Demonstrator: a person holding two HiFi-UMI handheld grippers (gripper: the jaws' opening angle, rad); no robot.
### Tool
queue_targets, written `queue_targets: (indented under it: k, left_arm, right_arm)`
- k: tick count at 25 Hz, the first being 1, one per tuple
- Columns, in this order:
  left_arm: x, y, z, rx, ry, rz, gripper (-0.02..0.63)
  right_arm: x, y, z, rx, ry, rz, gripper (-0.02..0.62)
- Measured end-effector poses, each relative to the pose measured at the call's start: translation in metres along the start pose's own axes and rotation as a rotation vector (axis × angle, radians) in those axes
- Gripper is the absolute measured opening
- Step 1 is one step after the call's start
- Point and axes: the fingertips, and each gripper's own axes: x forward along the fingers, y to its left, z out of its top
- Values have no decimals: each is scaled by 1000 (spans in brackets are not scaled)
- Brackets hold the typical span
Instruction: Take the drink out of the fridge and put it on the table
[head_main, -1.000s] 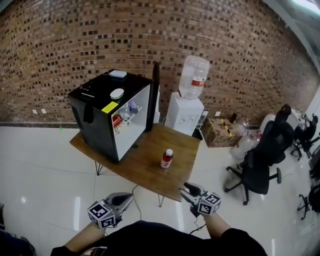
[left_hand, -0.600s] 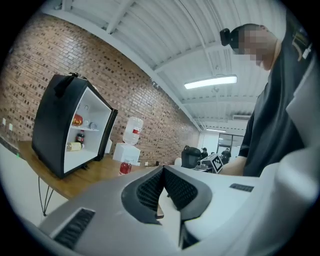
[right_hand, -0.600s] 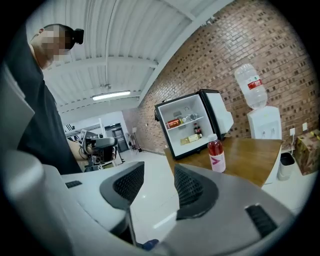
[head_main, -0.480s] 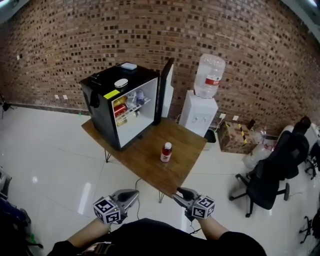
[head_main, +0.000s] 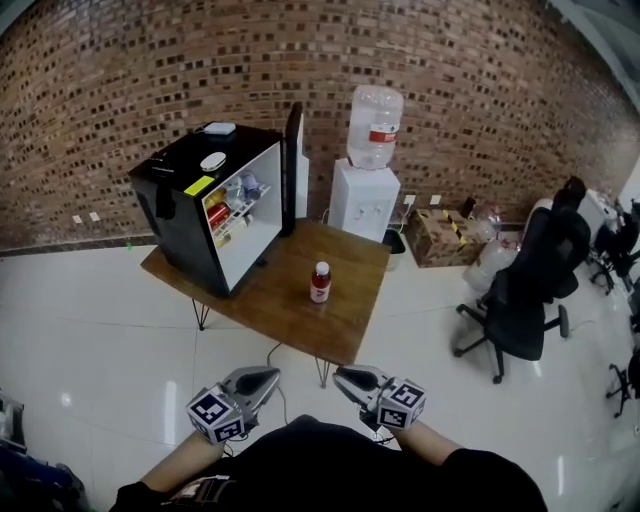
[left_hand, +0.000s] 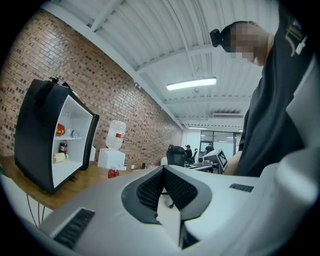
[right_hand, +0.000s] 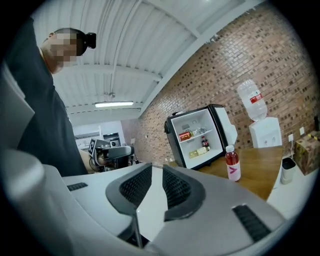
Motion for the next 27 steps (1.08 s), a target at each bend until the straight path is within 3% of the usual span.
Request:
queue_targets:
  k: [4,27]
  left_arm:
    - [-16,-2,-12,11,23,-17,-3]
    - [-26,-16,-15,12,17,-5,-3]
  right_arm:
    - [2,22,-2,-19,9,1,17]
    - [-8,31,-9,-67,71,38,15]
